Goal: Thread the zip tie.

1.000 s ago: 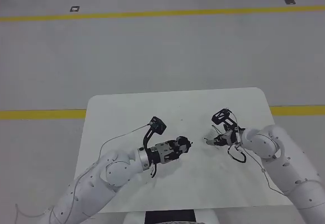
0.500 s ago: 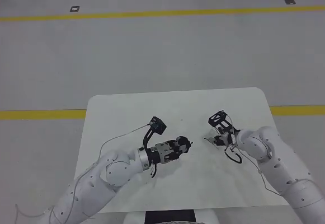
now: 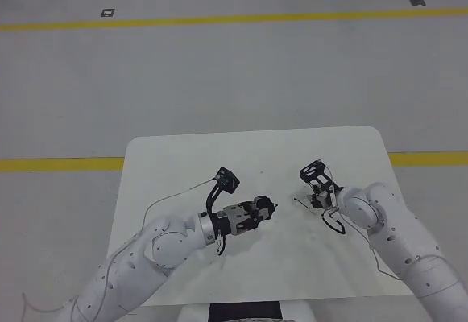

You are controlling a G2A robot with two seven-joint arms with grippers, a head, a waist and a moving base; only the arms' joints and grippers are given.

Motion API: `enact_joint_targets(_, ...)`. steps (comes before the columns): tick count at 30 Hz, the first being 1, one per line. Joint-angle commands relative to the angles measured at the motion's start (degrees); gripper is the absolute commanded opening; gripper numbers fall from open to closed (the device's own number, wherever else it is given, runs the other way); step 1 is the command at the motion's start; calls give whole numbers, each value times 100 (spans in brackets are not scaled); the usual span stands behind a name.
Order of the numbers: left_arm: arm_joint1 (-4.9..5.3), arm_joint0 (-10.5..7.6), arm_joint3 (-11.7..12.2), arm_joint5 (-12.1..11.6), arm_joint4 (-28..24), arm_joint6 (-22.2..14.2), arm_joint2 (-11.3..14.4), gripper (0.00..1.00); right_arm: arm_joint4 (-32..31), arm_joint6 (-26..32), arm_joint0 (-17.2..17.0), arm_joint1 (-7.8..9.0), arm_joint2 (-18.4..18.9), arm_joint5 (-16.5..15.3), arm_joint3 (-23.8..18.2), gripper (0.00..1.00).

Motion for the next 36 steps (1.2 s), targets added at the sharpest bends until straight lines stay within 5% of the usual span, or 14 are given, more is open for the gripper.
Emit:
enact_joint_targets(1,0,0,0,0,0,0,0,0,-32,-27,-11,-3,4,10,-2,20)
enact_joint_targets(36,0,0,0,0,0,0,0,0,-618,-68,39,-131,-113,262,104,13)
